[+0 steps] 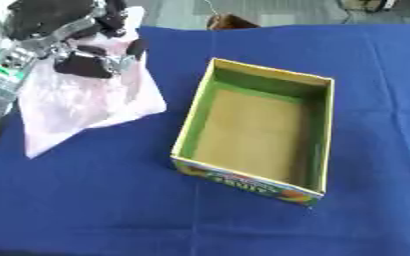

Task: Pick up objects on the table and place them in the box.

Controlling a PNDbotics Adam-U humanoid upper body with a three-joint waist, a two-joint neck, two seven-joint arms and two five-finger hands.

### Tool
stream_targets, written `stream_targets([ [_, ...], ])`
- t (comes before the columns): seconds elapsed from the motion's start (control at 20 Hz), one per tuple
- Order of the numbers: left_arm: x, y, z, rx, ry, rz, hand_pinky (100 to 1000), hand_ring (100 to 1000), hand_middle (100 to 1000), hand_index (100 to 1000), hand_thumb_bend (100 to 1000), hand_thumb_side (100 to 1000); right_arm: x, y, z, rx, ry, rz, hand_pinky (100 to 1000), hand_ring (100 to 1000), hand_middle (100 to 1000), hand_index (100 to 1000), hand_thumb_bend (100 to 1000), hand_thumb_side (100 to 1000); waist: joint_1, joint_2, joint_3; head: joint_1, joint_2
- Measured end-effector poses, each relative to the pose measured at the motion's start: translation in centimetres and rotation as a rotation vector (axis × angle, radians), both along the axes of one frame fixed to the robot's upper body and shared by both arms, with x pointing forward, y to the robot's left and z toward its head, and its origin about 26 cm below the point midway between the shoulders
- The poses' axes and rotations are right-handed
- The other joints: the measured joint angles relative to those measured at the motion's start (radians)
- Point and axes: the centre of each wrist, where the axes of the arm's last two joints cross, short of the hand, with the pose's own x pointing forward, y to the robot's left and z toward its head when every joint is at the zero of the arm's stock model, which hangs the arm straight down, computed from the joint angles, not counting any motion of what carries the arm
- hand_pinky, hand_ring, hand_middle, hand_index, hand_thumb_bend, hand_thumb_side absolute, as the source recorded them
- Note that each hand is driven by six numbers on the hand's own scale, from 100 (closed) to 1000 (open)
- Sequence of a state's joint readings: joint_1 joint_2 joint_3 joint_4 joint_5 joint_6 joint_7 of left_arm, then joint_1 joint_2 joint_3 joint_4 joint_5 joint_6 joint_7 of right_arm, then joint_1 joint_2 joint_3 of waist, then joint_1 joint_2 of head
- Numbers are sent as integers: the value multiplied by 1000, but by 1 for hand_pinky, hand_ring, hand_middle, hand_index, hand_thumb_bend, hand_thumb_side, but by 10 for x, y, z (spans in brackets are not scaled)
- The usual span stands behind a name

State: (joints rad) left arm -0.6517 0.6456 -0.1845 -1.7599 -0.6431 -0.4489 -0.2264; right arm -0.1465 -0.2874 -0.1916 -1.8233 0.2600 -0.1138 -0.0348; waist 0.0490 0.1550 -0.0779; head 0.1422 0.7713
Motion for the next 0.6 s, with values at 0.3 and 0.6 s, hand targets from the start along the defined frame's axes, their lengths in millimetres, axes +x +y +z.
stream_targets([
  [0.3, 2, -17, 6, -14, 6, -68, 100, 100, 100, 100, 100, 253, 0, 0, 0, 0, 0, 0, 685, 641, 718, 889, 100, 862, 0, 0, 0, -1, 0],
  [0.6, 8, -43, 9, -49, 32, -158, 100, 100, 100, 100, 100, 292, 0, 0, 0, 0, 0, 3, 685, 641, 717, 889, 100, 861, -7, 3, -2, -1, 0],
])
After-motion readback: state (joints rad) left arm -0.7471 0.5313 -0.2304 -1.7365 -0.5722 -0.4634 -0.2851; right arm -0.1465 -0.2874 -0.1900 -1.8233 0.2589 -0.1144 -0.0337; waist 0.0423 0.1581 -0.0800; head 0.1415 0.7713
